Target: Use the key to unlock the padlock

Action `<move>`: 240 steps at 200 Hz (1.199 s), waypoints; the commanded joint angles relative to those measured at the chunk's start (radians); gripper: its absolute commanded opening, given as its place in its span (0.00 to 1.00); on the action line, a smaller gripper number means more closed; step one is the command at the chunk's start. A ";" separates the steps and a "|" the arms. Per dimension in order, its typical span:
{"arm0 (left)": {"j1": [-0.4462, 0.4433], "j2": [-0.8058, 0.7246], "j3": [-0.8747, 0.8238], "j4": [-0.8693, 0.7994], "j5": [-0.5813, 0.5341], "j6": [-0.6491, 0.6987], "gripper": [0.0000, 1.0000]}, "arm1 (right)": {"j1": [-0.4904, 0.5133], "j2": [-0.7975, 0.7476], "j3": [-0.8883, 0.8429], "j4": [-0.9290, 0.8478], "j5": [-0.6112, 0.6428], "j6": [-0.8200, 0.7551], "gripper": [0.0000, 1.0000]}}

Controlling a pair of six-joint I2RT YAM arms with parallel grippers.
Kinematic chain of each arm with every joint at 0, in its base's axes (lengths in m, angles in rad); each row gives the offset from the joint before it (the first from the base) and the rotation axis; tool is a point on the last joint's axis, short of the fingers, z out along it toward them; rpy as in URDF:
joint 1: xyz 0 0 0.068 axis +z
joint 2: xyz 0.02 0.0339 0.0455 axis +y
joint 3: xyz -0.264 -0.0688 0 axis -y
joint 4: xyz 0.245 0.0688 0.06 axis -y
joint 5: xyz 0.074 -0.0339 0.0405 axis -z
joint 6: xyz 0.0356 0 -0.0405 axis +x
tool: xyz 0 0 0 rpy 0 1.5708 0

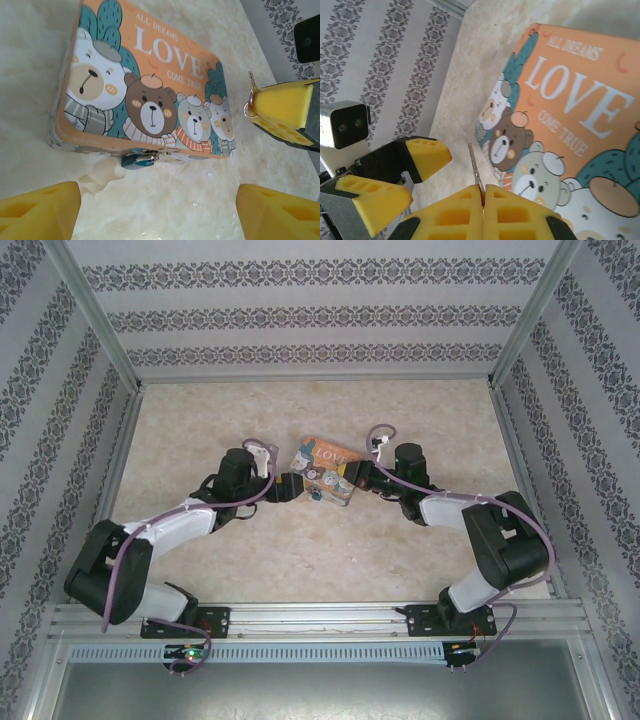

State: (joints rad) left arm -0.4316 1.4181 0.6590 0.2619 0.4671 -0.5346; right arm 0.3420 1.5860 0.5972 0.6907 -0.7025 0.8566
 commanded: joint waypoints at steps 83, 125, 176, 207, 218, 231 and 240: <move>0.006 0.232 0.048 0.221 0.182 -0.035 0.74 | -0.007 0.103 -0.018 0.044 0.009 -0.052 0.00; 0.006 0.287 0.091 0.210 0.175 0.002 0.72 | 0.007 0.124 -0.029 0.050 0.009 -0.046 0.00; 0.019 0.343 0.158 0.182 0.141 0.036 0.69 | 0.037 0.135 -0.032 0.083 0.013 -0.026 0.00; 0.024 0.352 0.181 0.133 0.117 0.071 0.67 | 0.049 0.135 -0.028 0.090 0.013 -0.020 0.00; 0.025 0.349 0.180 0.123 0.117 0.080 0.67 | 0.053 0.135 -0.028 0.092 0.014 -0.018 0.00; 0.024 0.341 0.173 0.118 0.117 0.086 0.67 | 0.054 0.132 -0.025 0.093 0.014 -0.015 0.00; 0.025 0.335 0.161 0.120 0.116 0.090 0.67 | 0.054 0.131 -0.025 0.095 0.014 -0.012 0.00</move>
State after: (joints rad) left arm -0.4168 1.7679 0.8192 0.4080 0.5941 -0.4927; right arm 0.3843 1.6962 0.5865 0.8055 -0.6949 0.8368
